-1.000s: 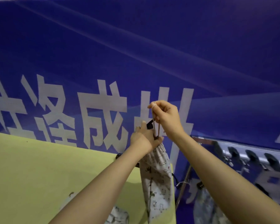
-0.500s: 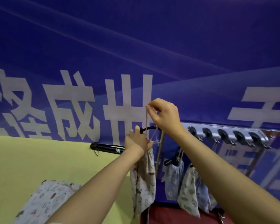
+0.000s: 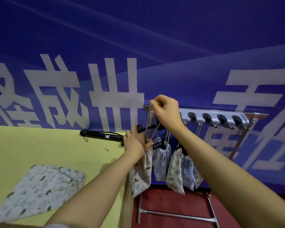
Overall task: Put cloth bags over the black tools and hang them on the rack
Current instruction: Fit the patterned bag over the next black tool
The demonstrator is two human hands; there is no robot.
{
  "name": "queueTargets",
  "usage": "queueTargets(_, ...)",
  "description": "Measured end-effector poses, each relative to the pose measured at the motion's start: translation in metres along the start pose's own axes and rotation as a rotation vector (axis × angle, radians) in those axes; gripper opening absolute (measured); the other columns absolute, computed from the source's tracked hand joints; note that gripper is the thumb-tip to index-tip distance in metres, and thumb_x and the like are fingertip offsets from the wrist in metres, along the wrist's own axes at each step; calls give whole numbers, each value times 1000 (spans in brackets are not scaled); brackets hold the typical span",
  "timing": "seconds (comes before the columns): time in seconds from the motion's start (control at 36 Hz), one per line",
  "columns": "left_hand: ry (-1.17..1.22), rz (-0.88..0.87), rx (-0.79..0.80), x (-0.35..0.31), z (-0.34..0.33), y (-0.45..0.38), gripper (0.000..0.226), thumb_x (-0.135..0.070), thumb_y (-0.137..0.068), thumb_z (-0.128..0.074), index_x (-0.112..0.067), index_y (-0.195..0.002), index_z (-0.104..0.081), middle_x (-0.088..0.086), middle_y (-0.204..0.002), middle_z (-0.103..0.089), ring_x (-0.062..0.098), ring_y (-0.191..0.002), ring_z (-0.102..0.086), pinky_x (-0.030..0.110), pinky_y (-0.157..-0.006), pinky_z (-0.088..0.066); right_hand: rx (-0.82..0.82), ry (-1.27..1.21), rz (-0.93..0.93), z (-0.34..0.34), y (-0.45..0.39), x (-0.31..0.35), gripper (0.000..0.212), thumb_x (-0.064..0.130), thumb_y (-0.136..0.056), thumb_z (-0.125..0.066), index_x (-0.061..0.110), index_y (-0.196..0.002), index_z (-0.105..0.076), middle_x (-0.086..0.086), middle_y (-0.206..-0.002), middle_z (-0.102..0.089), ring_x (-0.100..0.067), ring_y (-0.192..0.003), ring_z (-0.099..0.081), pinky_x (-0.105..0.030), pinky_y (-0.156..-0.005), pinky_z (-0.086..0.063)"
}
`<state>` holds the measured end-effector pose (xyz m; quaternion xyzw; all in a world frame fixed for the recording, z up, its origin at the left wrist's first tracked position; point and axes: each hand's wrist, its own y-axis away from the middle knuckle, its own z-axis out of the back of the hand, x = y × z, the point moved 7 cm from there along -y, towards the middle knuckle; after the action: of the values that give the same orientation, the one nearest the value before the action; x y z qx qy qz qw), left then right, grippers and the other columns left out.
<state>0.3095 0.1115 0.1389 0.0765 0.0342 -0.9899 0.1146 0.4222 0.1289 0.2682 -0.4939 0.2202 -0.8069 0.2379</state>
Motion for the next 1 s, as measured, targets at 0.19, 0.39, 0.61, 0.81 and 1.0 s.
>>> queueTargets(0.19,94,-256,100,-17,-27,11,51,-68,-83,-45,-26,-100,-67,6,-144,-31,28,-133,-28,45,-109,-21,84,-16,-149,2,17,-47,26,19,-90,-59,9,-67,-59,4,-51,-45,-8,-49,-40,-31,-58,-36)
queueTargets(0.39,242,-440,86,-32,-27,15,32,-47,-90,-53,-23,-99,-74,-4,-131,-53,21,-121,-44,34,-99,-22,100,-42,-260,7,32,-72,25,17,-86,-66,20,-62,-62,11,-43,-46,-2,-47,-39,-26,-57,-35)
queueTargets(0.61,525,-440,131,-62,-26,6,21,-38,-84,-64,-19,-91,-56,1,-97,-65,22,-91,-61,37,-76,-50,133,3,-364,17,59,-102,18,12,-85,-66,4,-69,-69,9,-39,-45,-2,-40,-42,-12,-47,-31)
queueTargets(0.81,731,-521,367,-115,-55,7,9,-13,-88,-58,-8,-84,-65,4,-75,-65,16,-74,-60,28,-67,-45,90,27,-496,58,92,-134,21,-2,-71,-61,2,-52,-56,5,-43,-46,-5,-42,-37,-20,-46,-33)
queueTargets(1.0,695,-564,451,-178,-79,6,18,-18,-92,-57,-5,-82,-64,7,-71,-60,15,-64,-51,27,-60,-38,45,33,-578,109,110,-184,27,1,-77,-61,5,-56,-45,-1,-49,-33,-14,-50,-30,-27,-50,-29)
